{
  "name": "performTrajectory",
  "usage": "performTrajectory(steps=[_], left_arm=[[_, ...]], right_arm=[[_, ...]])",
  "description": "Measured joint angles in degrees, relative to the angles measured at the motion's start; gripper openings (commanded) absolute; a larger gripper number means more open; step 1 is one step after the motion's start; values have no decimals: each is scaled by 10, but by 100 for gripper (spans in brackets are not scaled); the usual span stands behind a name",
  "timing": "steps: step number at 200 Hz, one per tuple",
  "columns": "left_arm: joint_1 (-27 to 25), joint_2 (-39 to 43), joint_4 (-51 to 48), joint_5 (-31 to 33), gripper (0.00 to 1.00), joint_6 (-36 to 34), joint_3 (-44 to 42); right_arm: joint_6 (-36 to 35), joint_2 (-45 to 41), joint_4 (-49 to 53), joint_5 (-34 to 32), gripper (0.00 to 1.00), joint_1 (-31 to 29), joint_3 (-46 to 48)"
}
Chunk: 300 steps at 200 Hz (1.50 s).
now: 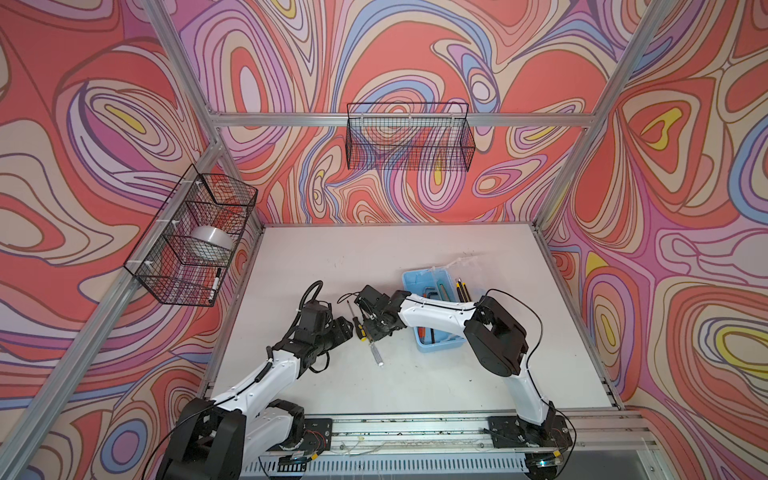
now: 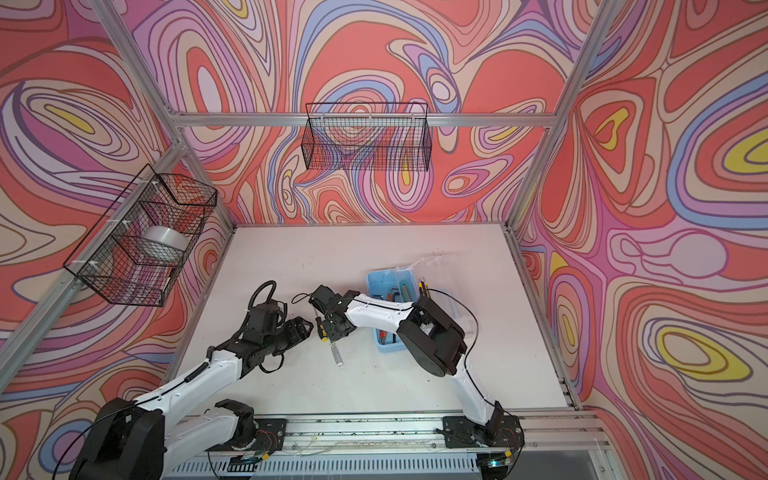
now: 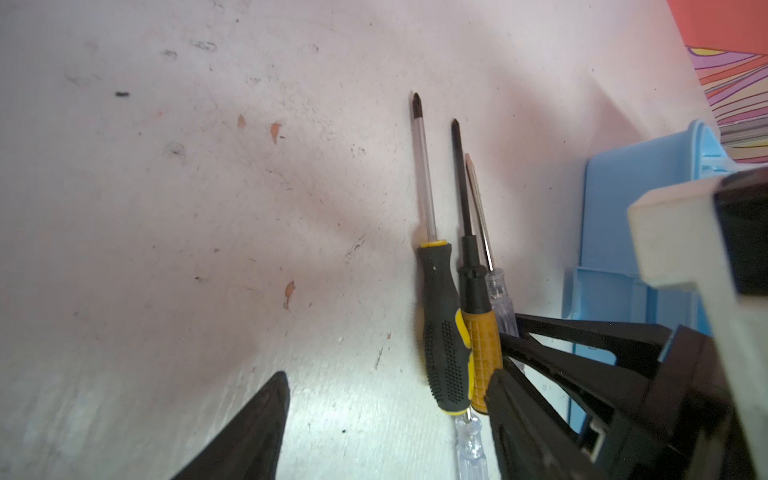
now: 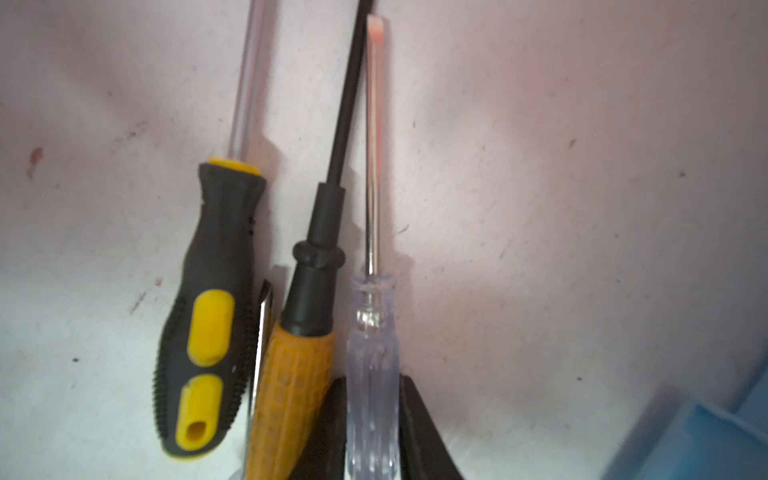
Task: Pack the tool kit
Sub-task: 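Close the right gripper on the clear-handled screwdriver, then lift the clear-handled screwdriver and carry it over the clear tray, then lower the clear-handled screwdriver into the clear tray and open the right gripper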
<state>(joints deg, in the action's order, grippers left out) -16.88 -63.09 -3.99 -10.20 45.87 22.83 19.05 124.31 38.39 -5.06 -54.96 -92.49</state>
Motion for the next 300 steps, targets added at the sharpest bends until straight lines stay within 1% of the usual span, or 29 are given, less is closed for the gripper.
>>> performTrajectory(steps=[6,28,35,63,90,113,138,159,188,202,221,249,300], left_arm=[[0,-4,1,-1,75,0,0],[0,-16,7,-4,75,0,0],[0,-18,9,-5,75,0,0],[0,-28,15,-8,75,0,3],[0,-34,22,-10,74,0,9],[0,-34,22,-12,75,0,9],[0,-34,22,-12,75,0,10],[0,-34,23,-12,74,-1,13],[0,-37,29,-12,74,-2,15],[0,-45,33,-14,74,-2,16],[0,-55,36,-16,74,-2,16],[0,-61,39,-19,74,-2,16],[0,-76,53,-28,74,-2,18]], right_arm=[[0,0,0,0,16,0,0],[0,0,2,-3,8,0,0],[1,0,2,-5,0,0,0],[3,-5,-3,-10,0,0,9],[8,-36,-3,-18,0,0,37],[12,-100,1,-36,0,0,62],[11,-184,12,-59,0,11,68],[10,-268,21,-77,0,49,92],[0,-370,42,-110,0,148,155],[-6,-402,55,-122,0,191,187],[-15,-431,74,-134,0,231,226],[-19,-455,97,-149,0,257,261],[-18,-465,113,-185,0,265,270]])
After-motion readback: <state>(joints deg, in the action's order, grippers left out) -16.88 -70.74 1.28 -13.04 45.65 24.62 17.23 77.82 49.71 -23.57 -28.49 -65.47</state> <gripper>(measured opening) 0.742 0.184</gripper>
